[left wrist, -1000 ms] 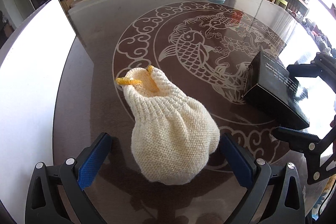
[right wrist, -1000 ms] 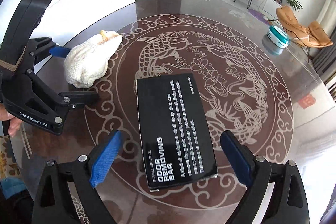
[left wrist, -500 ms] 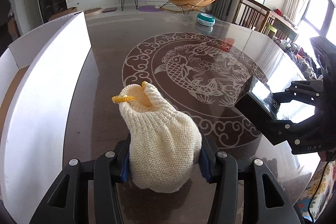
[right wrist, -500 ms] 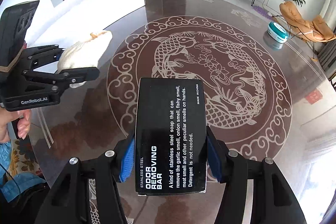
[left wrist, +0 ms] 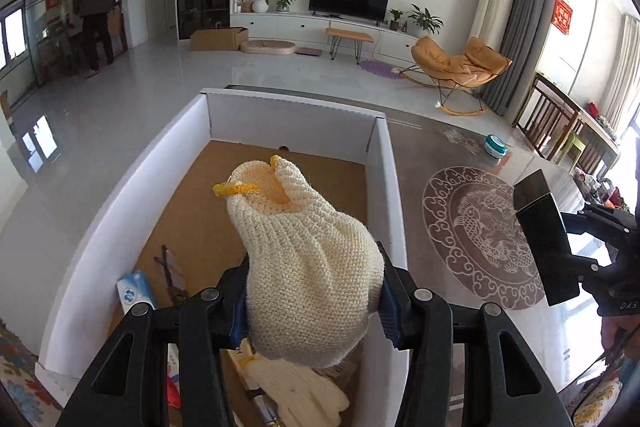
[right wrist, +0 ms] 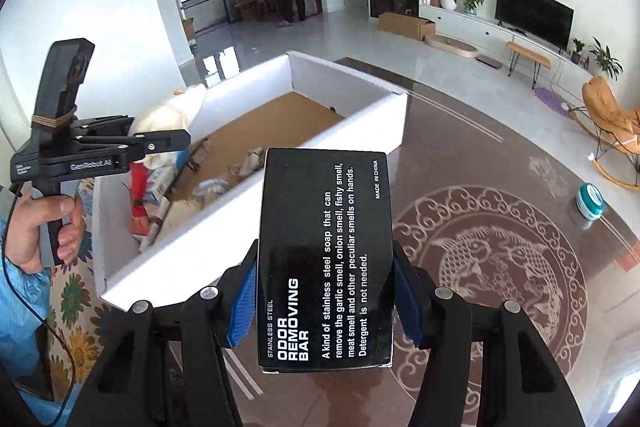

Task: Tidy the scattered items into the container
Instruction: 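Carry pouch and black box into the cardboard box and open both tools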

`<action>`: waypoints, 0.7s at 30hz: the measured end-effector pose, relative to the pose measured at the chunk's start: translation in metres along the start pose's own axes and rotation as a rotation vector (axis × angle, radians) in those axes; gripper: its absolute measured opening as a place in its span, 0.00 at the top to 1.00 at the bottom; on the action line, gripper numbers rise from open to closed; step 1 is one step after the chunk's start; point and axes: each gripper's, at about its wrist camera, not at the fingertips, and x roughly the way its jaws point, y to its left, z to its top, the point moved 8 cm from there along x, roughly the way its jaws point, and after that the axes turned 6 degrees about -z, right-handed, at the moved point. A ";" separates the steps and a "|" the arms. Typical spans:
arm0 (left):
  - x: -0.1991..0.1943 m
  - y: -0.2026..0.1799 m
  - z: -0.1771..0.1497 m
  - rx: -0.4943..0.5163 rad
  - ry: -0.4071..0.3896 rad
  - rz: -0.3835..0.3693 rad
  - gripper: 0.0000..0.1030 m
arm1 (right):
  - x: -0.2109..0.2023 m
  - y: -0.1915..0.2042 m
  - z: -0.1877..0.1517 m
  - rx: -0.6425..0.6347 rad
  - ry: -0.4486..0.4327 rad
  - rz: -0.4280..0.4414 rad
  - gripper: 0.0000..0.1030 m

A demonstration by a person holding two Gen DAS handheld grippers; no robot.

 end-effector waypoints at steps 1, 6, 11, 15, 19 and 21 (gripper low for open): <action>0.000 0.017 0.002 -0.022 0.005 0.019 0.51 | 0.004 0.015 0.013 -0.003 -0.015 0.025 0.43; 0.017 0.064 -0.008 -0.085 0.059 0.068 0.51 | 0.040 0.085 0.059 -0.024 -0.032 0.124 0.42; 0.046 0.091 -0.030 -0.140 0.135 0.090 0.51 | 0.091 0.124 0.066 -0.064 0.025 0.117 0.42; 0.060 0.107 -0.042 -0.171 0.177 0.105 0.51 | 0.130 0.131 0.057 -0.060 0.082 0.092 0.42; 0.062 0.116 -0.050 -0.192 0.197 0.120 0.51 | 0.155 0.132 0.048 -0.052 0.116 0.079 0.42; 0.059 0.118 -0.051 -0.210 0.191 0.118 0.44 | 0.164 0.132 0.044 -0.054 0.125 0.076 0.41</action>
